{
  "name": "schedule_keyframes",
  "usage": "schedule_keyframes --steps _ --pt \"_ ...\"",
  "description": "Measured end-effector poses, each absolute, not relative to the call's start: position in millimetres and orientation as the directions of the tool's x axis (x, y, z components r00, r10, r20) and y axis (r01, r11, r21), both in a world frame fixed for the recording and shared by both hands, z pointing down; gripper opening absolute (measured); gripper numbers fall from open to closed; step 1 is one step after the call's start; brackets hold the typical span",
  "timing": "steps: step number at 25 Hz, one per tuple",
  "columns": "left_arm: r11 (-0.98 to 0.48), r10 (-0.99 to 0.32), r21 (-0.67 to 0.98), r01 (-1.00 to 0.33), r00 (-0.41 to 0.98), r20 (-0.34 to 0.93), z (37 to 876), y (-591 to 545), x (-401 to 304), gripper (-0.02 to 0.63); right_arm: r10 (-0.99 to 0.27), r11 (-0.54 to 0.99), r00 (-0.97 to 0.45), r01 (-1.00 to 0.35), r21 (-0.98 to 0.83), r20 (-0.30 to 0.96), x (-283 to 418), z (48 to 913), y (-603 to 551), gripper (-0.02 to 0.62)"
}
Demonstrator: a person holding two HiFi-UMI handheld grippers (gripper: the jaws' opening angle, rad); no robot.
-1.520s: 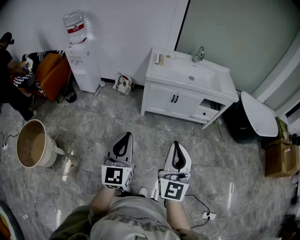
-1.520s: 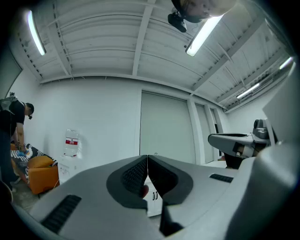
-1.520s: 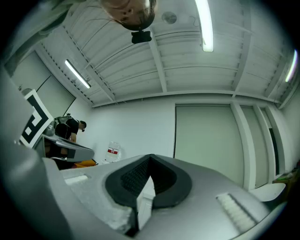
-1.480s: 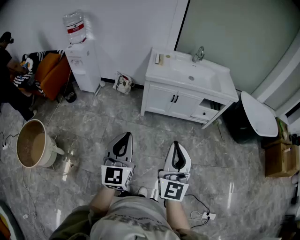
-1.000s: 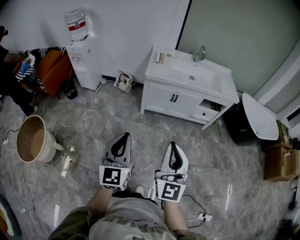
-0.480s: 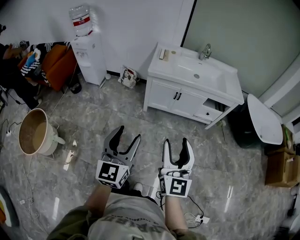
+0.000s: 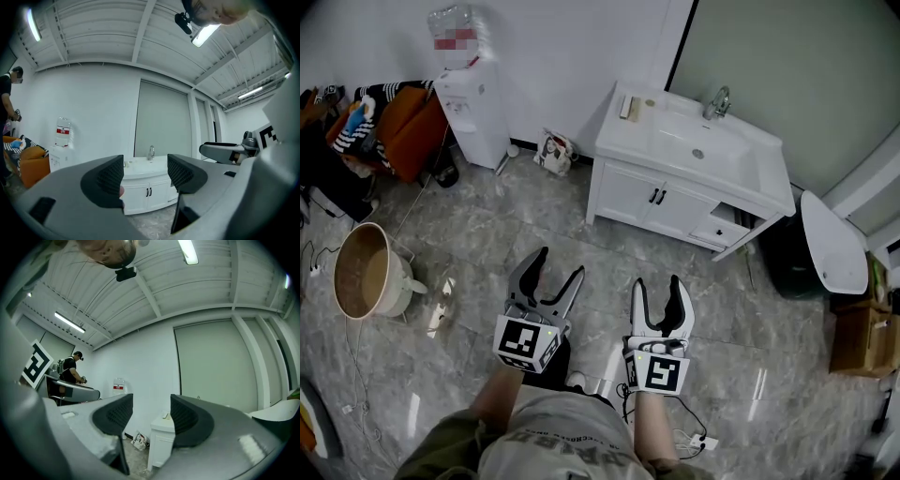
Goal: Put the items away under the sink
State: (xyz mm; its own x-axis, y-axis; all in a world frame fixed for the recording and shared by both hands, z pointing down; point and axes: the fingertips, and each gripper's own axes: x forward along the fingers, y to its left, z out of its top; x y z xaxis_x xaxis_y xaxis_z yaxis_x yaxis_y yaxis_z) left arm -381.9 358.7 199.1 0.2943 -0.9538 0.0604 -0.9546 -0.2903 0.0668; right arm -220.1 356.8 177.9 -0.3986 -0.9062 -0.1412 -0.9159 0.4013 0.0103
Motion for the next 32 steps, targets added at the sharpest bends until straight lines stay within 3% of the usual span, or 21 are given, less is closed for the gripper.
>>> schedule_keyframes --steps 18,32 --pt "-0.385 -0.918 0.095 -0.918 0.391 0.064 197.2 123.4 -464.6 0.278 -0.944 0.328 -0.325 -0.944 -0.038 -0.058 -287.8 189.5 135.9 0.239" --pt "-0.355 -0.917 0.121 -0.927 0.371 0.149 240.5 -6.7 -461.7 0.278 -0.934 0.346 -0.352 -0.934 -0.086 0.058 -279.7 229.0 -16.2 0.239"
